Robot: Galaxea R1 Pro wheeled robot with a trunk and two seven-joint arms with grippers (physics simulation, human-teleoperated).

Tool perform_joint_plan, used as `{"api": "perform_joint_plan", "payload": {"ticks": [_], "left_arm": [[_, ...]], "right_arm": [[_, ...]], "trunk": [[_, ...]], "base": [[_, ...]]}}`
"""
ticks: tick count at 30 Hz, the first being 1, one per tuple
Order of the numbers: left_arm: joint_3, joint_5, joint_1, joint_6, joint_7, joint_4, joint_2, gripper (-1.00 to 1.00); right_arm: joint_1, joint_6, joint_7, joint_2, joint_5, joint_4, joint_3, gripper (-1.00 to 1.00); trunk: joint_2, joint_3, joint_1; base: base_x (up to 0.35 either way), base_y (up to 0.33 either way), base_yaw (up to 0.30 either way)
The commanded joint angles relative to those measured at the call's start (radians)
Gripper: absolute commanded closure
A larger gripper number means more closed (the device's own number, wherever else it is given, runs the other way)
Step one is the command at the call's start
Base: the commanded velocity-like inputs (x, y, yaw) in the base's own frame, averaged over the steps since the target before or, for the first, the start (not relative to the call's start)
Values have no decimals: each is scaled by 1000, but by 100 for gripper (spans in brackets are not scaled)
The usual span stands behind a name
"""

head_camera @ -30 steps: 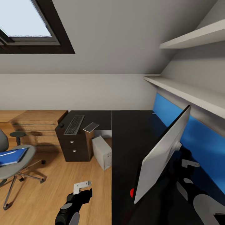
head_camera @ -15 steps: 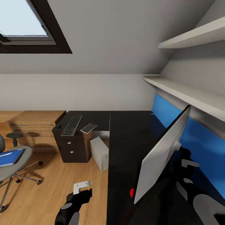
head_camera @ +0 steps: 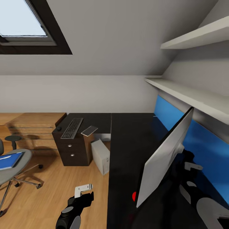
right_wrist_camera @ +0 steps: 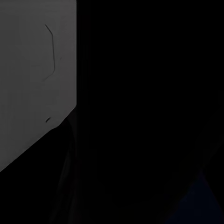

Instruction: In the bedroom, organize the workspace by keeping the computer under the desk, ensuring the monitor is on the desk, placing the keyboard on the desk next to the monitor, placing the mouse on the desk next to the keyboard, moving the folder from the swivel chair onto the desk next to the mouse, stacking the notebook on top of the folder with the pen on top of the notebook, and positioning the swivel chair next to the desk.

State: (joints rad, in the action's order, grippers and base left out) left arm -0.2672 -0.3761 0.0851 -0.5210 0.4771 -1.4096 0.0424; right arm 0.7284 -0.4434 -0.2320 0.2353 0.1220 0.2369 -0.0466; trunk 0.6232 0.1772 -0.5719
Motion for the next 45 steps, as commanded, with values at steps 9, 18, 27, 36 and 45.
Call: {"api": "perform_joint_plan", "payload": {"ticks": [9,18,27,36,45], "left_arm": [[-1,-10,1,-2,10,-2,0,-100],[-1,-10,1,-2,11,-2,-1,-100],[-1,-9,1,-2,11,-2,0,-100],[-1,-9,1,-2,11,-2,0,-100],[-1,-9,1,-2,11,-2,-1,-100]], "right_arm": [[0,-14,-11,2,38,-10,16,100],[0,-14,-11,1,38,-10,16,100],[0,-14,-11,1,38,-10,16,100],[0,-14,-11,1,38,-11,16,100],[0,-14,-11,1,38,-11,16,100]], "trunk": [[1,2,-1],[1,2,-1],[1,2,-1],[1,2,-1],[1,2,-1]], "base": [[55,-64,0],[0,-49,0],[0,-15,0],[0,-81,0],[0,-21,0]]}}
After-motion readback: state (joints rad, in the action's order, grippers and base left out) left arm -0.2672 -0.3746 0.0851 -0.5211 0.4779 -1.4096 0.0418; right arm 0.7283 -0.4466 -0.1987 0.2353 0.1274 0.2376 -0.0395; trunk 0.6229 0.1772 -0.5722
